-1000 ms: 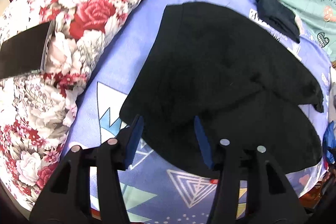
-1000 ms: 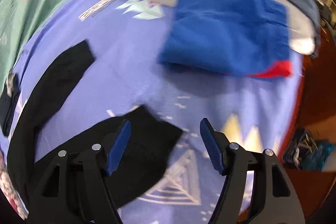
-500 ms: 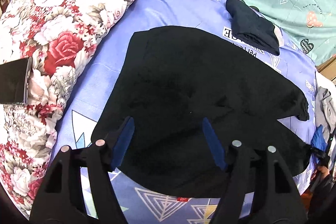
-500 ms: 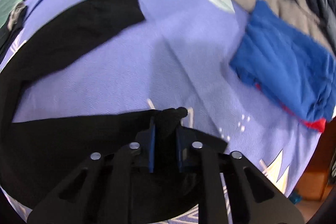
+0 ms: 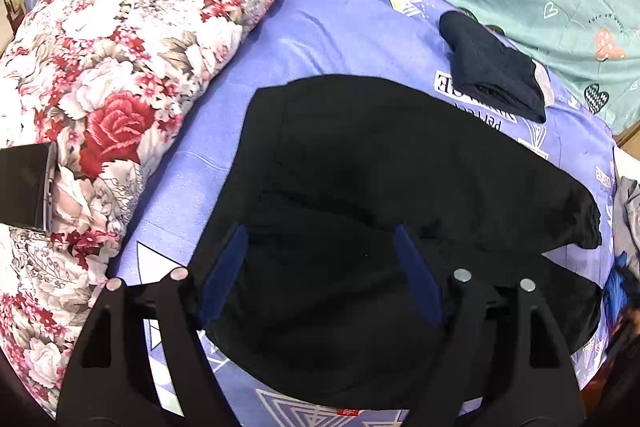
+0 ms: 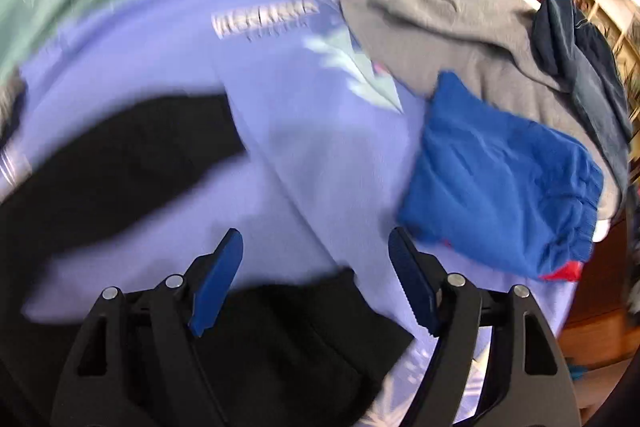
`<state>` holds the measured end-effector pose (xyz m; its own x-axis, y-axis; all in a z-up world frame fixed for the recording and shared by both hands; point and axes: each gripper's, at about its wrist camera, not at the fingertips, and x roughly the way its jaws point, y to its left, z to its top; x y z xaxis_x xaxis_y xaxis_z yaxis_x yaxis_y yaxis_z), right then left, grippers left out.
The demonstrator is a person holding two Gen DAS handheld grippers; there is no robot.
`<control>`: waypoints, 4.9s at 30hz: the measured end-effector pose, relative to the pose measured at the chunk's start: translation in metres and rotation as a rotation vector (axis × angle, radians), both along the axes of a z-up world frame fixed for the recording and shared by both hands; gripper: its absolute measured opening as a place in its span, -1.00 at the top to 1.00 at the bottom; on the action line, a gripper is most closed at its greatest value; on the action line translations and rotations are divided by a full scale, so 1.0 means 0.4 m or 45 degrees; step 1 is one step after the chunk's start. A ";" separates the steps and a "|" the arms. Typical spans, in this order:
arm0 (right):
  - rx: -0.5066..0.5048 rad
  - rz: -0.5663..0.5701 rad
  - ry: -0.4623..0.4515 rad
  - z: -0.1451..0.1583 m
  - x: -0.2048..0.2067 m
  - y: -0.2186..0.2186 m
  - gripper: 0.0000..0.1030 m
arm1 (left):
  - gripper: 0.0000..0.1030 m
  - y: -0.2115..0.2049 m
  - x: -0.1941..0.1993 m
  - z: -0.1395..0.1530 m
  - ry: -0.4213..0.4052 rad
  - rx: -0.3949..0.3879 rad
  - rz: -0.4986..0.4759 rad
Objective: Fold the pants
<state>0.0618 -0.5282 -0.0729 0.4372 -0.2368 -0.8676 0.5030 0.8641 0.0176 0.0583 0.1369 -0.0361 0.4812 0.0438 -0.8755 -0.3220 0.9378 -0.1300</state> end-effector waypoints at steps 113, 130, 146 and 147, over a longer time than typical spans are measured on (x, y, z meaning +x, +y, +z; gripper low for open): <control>0.124 1.763 0.365 -0.049 0.579 1.023 0.87 | 0.99 0.110 0.285 0.019 -0.081 0.162 -0.382; 0.576 1.652 0.247 0.063 0.084 0.809 0.88 | 0.98 0.097 0.051 0.037 -0.052 0.084 -0.427; 0.522 1.495 0.380 -0.087 -0.099 0.830 -0.09 | -0.45 0.179 -0.127 -0.080 0.136 -0.064 -0.094; 0.525 1.484 0.363 -0.075 -0.098 0.821 -0.09 | -0.45 0.183 -0.124 -0.082 0.155 -0.084 -0.079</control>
<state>0.0226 -0.1997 -0.1030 -0.0096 0.4704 -0.8824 -0.5190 0.7519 0.4065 0.0088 0.2101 -0.0688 0.3711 -0.0422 -0.9277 -0.2812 0.9470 -0.1555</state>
